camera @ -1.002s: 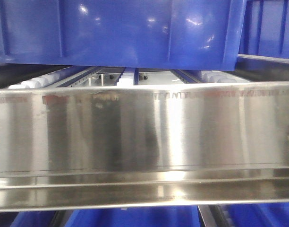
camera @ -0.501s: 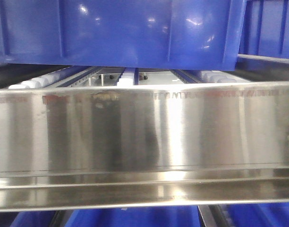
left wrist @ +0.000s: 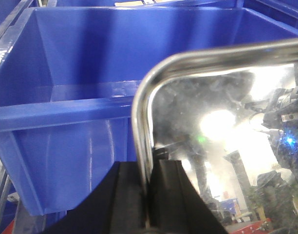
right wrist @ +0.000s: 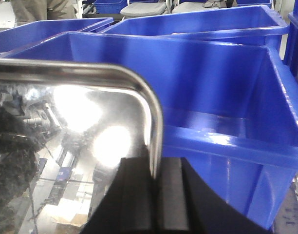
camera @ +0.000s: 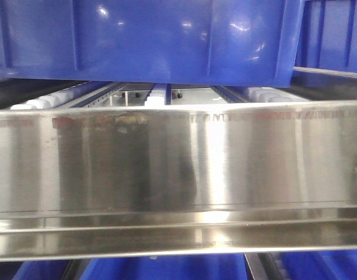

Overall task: Stack silver trays without gaps
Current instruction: 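Hold the tray raised in both grippers and back away from the shelf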

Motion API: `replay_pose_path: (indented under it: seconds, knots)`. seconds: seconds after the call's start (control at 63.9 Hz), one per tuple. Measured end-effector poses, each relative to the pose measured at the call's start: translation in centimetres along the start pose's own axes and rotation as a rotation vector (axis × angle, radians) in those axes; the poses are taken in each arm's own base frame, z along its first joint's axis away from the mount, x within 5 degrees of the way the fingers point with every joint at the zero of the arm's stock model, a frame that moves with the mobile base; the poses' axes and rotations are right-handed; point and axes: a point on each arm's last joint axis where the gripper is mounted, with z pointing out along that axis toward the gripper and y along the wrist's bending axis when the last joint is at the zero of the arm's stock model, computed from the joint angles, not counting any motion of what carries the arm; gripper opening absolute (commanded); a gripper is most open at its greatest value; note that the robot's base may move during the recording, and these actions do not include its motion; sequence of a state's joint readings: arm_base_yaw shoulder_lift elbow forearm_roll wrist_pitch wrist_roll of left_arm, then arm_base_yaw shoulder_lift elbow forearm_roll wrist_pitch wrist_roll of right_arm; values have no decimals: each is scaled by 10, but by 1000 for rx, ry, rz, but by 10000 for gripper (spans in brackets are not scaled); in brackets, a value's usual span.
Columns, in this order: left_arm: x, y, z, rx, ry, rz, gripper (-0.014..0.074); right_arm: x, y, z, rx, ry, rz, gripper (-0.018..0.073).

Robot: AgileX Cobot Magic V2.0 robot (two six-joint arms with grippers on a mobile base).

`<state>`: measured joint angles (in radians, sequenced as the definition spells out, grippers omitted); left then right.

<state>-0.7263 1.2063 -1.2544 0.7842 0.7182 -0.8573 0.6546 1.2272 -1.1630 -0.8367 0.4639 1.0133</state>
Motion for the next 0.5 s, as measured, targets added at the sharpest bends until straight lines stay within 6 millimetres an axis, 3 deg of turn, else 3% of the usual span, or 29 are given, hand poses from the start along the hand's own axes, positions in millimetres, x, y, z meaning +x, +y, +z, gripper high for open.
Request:
replay_pose_path:
  seconds: [0.501]
  knots:
    - [0, 0, 0, 1, 1, -1, -16, 0, 0, 0, 0, 0, 0, -66]
